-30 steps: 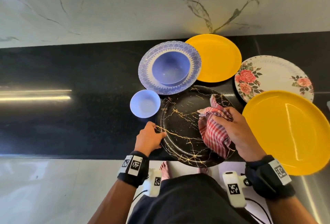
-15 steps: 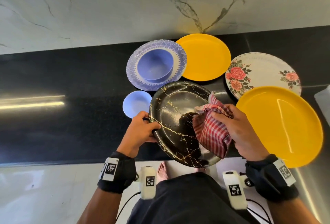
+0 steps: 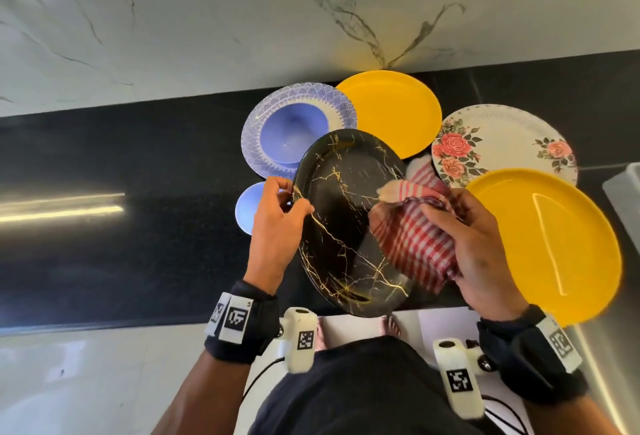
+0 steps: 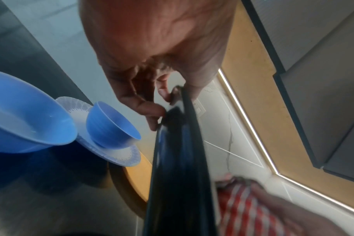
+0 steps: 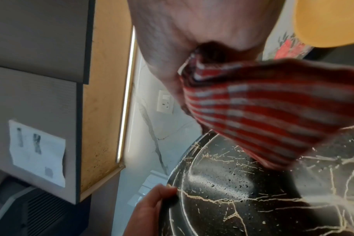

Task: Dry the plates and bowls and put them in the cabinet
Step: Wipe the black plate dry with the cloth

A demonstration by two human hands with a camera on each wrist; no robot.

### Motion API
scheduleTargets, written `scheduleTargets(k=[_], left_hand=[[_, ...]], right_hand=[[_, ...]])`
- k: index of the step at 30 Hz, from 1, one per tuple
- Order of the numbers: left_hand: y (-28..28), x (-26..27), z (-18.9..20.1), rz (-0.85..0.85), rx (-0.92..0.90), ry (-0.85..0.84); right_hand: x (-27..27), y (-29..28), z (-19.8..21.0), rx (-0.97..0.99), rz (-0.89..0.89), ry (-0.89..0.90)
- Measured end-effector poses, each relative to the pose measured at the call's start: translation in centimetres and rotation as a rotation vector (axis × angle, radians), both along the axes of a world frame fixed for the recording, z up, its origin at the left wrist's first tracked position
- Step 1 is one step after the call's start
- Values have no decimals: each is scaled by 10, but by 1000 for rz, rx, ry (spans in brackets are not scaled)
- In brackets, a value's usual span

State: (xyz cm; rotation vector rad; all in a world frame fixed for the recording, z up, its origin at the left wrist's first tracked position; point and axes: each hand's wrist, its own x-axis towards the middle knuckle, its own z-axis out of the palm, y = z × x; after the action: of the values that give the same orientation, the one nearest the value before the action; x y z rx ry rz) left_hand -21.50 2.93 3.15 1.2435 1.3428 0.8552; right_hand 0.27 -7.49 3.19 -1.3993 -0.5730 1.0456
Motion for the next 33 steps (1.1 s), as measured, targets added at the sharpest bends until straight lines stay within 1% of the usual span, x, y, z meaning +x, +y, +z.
scheduleTargets(k=[2, 4, 6, 10, 12, 14, 16, 17, 18, 21, 23, 25, 28, 31, 33], left_hand=[[-1, 8, 6, 46, 46, -92], [-3, 18, 9, 64, 33, -195], [-5, 25, 9, 59, -19, -312], [-6, 35, 6, 14, -135, -451], [-5, 36, 8, -37, -257, -571], [-6, 36, 18, -70, -430, -633], [-8, 37, 24, -80, -557, -654], [-9, 37, 26, -69, -568, -660], [-8, 38, 26, -45, -542, -671], [-7, 41, 22, 37, -420, -677], [-6, 41, 19, 90, -384, -688], [-5, 41, 17, 115, -372, -695], [-7, 40, 13, 102, -365, -677], [-8, 39, 11, 133, -366, -651], [-9, 40, 15, 155, -346, -602]], right_hand=[[-3, -2, 13, 155, 12, -12], [-7, -1, 23, 258, 61, -103], [-14, 4, 27, 316, 142, -197], [-33, 11, 13, 282, 376, -316], [-39, 11, 0, 239, 485, -380], [-42, 12, -12, 210, 612, -476], [-43, 13, -23, 183, 759, -599], [-43, 13, -27, 187, 809, -642], [-43, 13, -30, 191, 836, -652], [-41, 14, -32, 206, 845, -595], [-41, 15, -34, 236, 846, -600], [-44, 18, -37, 251, 867, -673], [-51, 25, -40, 252, 906, -828], [-57, 31, -38, 274, 885, -864], [-61, 35, -36, 284, 860, -874]])
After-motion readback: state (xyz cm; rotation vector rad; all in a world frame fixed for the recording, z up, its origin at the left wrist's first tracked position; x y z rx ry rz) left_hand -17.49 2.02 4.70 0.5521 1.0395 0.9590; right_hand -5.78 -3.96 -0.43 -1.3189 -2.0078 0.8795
